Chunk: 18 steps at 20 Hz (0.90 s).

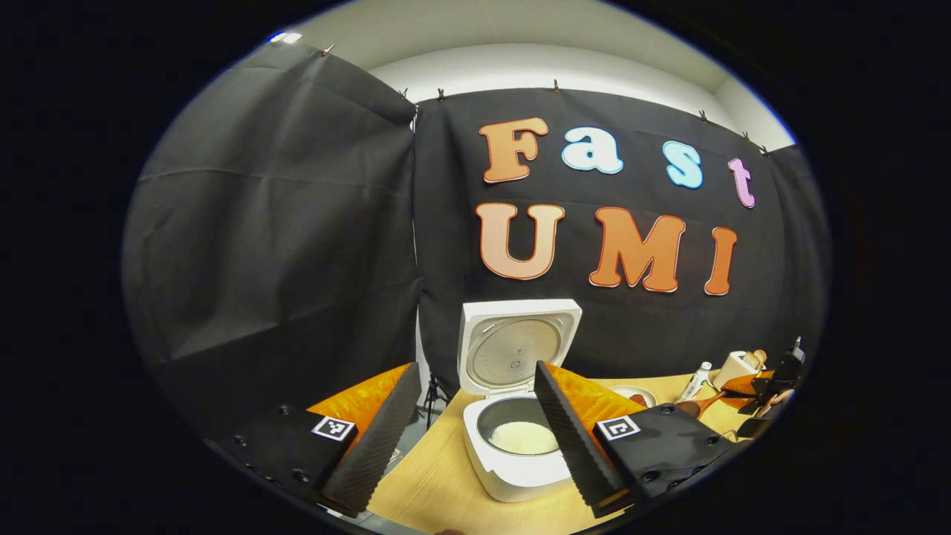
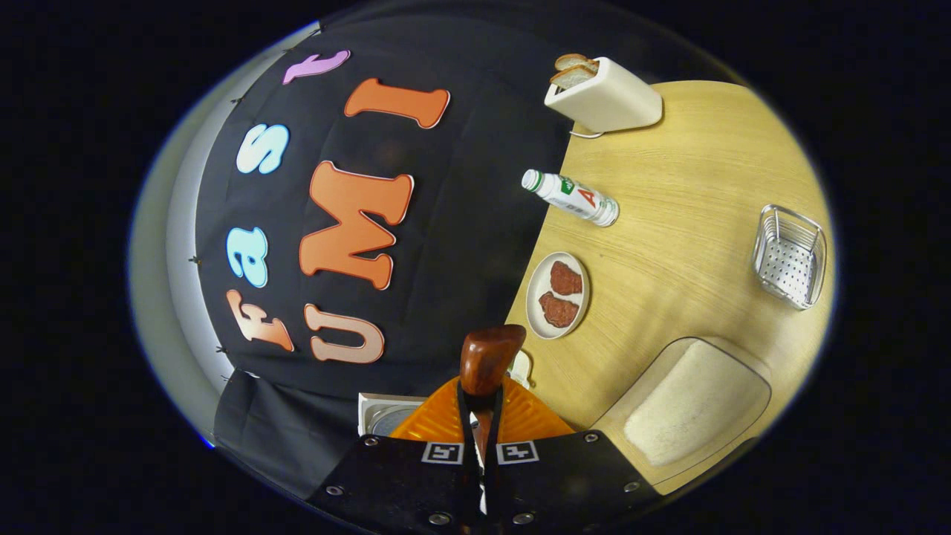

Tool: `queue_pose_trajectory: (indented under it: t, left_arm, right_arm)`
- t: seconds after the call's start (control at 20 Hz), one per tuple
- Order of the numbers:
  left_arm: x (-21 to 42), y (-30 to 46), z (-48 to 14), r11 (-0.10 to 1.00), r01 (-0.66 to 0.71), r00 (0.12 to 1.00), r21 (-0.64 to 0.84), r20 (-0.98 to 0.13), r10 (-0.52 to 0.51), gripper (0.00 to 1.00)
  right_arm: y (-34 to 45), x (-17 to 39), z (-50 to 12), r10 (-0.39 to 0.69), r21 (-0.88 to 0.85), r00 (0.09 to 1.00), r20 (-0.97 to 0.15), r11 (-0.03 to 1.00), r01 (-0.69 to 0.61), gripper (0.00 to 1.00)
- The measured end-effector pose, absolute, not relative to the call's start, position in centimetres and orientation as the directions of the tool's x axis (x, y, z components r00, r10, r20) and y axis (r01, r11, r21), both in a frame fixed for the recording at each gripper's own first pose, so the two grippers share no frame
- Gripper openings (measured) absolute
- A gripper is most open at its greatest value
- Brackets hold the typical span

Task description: Close the left gripper, press the button to open the rice cooker; take a wooden spoon from the chopstick holder with the right hand, scoop a spoonful of rice and pour it into the rice cooker, then put the wooden spoon back into the chopstick holder.

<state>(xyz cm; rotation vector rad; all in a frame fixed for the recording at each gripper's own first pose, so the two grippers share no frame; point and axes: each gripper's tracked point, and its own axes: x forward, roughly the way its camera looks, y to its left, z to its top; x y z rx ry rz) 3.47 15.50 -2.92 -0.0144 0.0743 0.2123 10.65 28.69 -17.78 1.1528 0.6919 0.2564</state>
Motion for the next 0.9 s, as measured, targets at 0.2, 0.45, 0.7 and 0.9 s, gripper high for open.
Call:
queue_pose_trajectory:
  t: [0.2,0.45,0.7,0.9]
  left_arm:
    - [3.2,16.9,-3.2,0.972,-0.232,0.970,-0.019,-0.082,0.230,1.00]
    - [2.6,18.6,-4.0,0.963,-0.267,0.960,-0.034,-0.098,0.263,1.00]
    - [2.2,20.3,-3.8,0.955,-0.294,0.952,-0.032,-0.103,0.290,1.00]
    - [2.0,21.5,-4.0,0.947,-0.320,0.944,-0.030,-0.100,0.315,1.00]
  right_arm:
    - [33.4,11.5,-16.3,0.573,0.914,0.745,-0.341,0.387,0.121,0.02]
    - [39.4,12.1,-15.9,0.632,0.931,0.707,-0.317,0.349,0.106,0.02]
    - [44.7,13.3,-17.1,0.674,0.933,0.667,-0.317,0.348,0.092,0.02]
    - [46.6,14.1,-18.8,0.654,0.892,0.664,-0.363,0.449,0.045,0.02]
